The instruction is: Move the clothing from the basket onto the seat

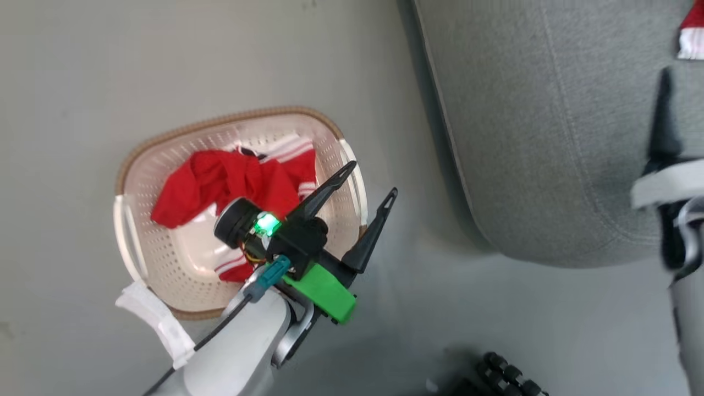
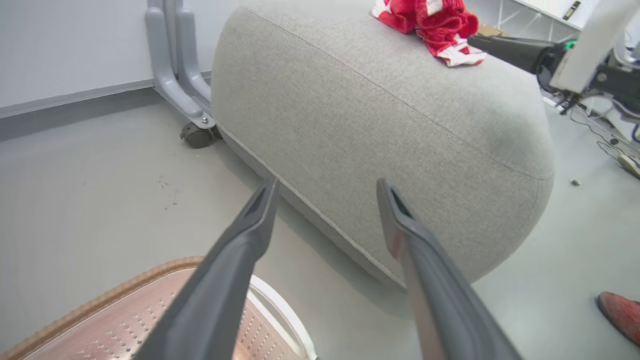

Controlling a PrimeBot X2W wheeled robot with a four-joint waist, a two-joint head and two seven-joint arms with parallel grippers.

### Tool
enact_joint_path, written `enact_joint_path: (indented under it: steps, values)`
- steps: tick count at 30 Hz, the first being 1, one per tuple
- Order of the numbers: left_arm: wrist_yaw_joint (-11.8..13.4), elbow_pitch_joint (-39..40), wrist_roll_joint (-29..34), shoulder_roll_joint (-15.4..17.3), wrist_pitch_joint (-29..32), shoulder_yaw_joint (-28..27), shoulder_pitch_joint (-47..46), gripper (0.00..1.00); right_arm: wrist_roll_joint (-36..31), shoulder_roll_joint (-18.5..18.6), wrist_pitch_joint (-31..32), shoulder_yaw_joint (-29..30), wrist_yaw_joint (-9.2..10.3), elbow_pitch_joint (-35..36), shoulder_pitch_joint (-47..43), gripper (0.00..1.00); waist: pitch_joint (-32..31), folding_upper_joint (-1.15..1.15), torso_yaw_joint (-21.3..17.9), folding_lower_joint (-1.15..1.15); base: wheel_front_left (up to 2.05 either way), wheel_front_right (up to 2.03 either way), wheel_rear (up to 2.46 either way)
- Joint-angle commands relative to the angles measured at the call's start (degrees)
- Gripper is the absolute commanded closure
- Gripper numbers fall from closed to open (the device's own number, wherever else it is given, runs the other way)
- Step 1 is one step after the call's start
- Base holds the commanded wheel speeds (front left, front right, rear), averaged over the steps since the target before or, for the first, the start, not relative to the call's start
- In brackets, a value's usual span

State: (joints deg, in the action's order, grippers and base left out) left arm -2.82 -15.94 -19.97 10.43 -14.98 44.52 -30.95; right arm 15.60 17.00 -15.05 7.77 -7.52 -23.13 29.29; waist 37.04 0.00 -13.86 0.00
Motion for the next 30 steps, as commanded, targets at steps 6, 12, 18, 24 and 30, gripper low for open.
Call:
enact_joint_path:
  steps: [6, 12, 18, 24, 30]
  values:
    - [1.3, -0.9, -1.9, -4.4, -0.2, -11.1, 10.5, 0.0, -1.9, -1.5, -0.2, -11.8, 0.07, 3.9, -10.8, 0.0, -20.6, 0.0, 5.9, 0.0, 0.0, 0.0, 0.0]
    - [3.9, -1.1, 1.6, -7.0, -0.2, -22.5, 21.2, 0.0, -1.5, -5.8, -0.2, -17.3, 0.07, 6.4, -21.3, 0.0, -32.9, 0.0, 8.8, 0.0, 0.0, 0.0, 0.0]
    - [3.7, 2.9, 3.5, -7.4, -0.2, -29.4, 28.8, 0.0, -1.7, -8.9, -0.2, -17.3, 0.06, 11.0, -28.9, 0.0, -38.5, 0.0, 9.9, 0.0, 0.0, 0.0, 0.0]
    - [3.5, 8.2, 5.8, -7.5, -0.2, -32.8, 34.5, 0.0, -3.5, -9.9, -0.2, -17.4, 0.06, 16.3, -34.0, 0.0, -41.0, 0.0, 10.4, 0.0, 0.0, 0.0, 0.0]
    - [4.0, 12.6, 7.0, -7.5, -0.2, -33.5, 39.9, 0.0, -4.6, -10.0, -0.2, -19.3, 0.06, 19.4, -37.4, 0.0, -42.8, 0.0, 9.8, 0.0, 0.0, 0.0, 0.0]
